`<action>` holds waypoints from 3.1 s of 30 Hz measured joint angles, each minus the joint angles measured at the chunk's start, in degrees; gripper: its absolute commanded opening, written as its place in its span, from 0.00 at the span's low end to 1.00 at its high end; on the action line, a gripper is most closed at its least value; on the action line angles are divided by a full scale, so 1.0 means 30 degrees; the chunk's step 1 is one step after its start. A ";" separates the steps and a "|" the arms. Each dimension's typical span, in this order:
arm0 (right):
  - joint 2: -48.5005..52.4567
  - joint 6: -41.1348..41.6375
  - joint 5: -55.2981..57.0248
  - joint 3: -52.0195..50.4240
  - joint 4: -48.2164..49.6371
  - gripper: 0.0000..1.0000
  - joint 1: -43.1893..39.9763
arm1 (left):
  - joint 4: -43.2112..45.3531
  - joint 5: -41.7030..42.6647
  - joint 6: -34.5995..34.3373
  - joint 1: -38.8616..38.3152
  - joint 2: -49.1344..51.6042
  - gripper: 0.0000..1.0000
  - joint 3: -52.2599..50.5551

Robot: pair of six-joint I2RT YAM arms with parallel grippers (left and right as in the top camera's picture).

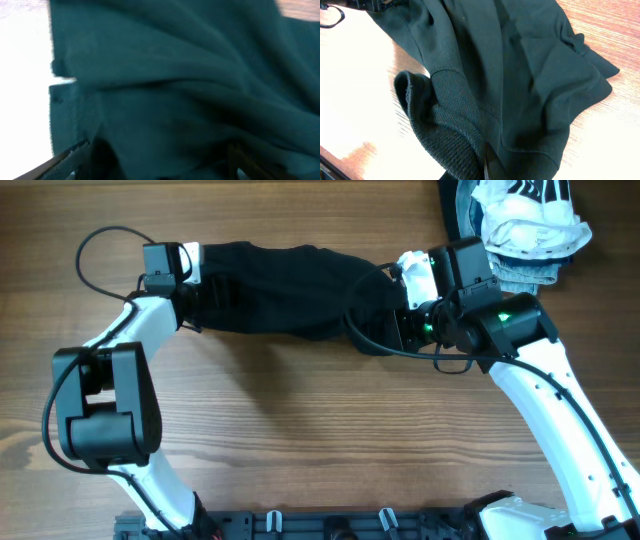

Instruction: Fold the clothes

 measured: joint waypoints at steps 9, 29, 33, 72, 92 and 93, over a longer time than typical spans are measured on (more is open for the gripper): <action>0.0517 0.0000 0.0007 0.0000 0.0080 0.04 0.0000 | -0.0044 -0.0153 0.0852 -0.0248 0.0029 0.75 0.0000; 0.0685 0.0000 0.0007 0.0000 0.0976 0.05 0.0000 | 0.0831 -0.0590 0.1260 -0.0306 0.0969 0.54 0.0022; 0.0685 0.0000 0.0007 0.0000 0.1013 0.05 0.0000 | 0.1158 -0.0583 0.1035 -0.0306 0.1035 0.52 0.0022; 0.0685 0.0080 0.0007 0.0000 0.3781 0.04 0.0000 | -0.0168 -0.1151 -0.0284 -0.0321 -0.4765 0.04 -0.0124; 0.0699 -0.0080 -0.0015 0.1953 0.3534 0.04 -0.4342 | -0.3213 -0.5508 -0.0976 0.0219 -1.5089 0.04 0.0000; 0.0699 -0.0117 -0.0058 0.2033 0.3534 0.04 -0.4379 | -0.3169 -0.5530 -0.0976 0.0219 -1.5089 0.04 0.0000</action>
